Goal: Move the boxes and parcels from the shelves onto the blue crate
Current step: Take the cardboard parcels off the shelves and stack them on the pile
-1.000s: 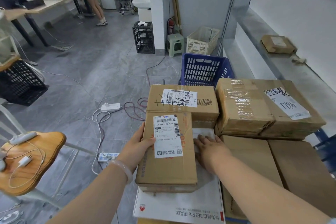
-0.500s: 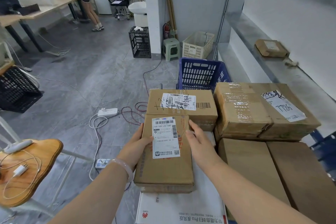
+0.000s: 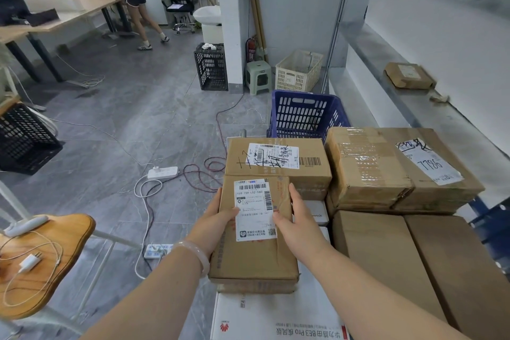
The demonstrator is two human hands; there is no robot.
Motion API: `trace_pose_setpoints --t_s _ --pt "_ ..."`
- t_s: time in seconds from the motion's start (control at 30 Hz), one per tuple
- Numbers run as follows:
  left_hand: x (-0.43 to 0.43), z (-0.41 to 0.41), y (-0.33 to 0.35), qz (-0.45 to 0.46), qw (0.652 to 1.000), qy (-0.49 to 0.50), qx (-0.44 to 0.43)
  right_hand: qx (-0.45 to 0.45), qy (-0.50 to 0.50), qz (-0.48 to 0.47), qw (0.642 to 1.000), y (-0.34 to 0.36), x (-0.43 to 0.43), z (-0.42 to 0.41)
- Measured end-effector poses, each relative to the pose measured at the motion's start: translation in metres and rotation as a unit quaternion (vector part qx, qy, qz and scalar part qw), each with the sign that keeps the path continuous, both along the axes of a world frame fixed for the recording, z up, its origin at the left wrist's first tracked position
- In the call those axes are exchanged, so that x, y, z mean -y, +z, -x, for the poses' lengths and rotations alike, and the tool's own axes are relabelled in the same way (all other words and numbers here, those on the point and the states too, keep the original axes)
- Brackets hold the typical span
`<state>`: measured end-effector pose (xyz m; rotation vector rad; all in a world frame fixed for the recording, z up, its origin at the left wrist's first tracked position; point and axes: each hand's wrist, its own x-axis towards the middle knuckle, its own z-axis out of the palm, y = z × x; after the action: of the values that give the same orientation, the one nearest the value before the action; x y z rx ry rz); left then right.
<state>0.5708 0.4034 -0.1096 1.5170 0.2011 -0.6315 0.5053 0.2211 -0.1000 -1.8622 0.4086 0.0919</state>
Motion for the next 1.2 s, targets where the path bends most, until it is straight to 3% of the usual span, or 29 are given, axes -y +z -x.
trace_pose_setpoints --t_s 0.33,0.5,0.73,1.2 --pt "0.002 0.001 0.002 -0.036 0.999 0.001 0.018 -0.009 0.0 0.007 1.0 -0.002 0.004 -0.001" --pt "0.003 0.007 0.014 -0.106 0.99 -0.026 0.091 -0.007 0.024 0.047 0.999 0.001 0.004 0.0" --pt "0.002 0.013 0.013 -0.229 0.947 -0.109 0.195 -0.015 0.073 0.09 0.993 0.002 0.002 0.003" --pt "0.005 0.014 0.016 -0.261 0.932 -0.099 0.231 -0.003 0.081 0.107 0.991 0.002 0.008 0.002"
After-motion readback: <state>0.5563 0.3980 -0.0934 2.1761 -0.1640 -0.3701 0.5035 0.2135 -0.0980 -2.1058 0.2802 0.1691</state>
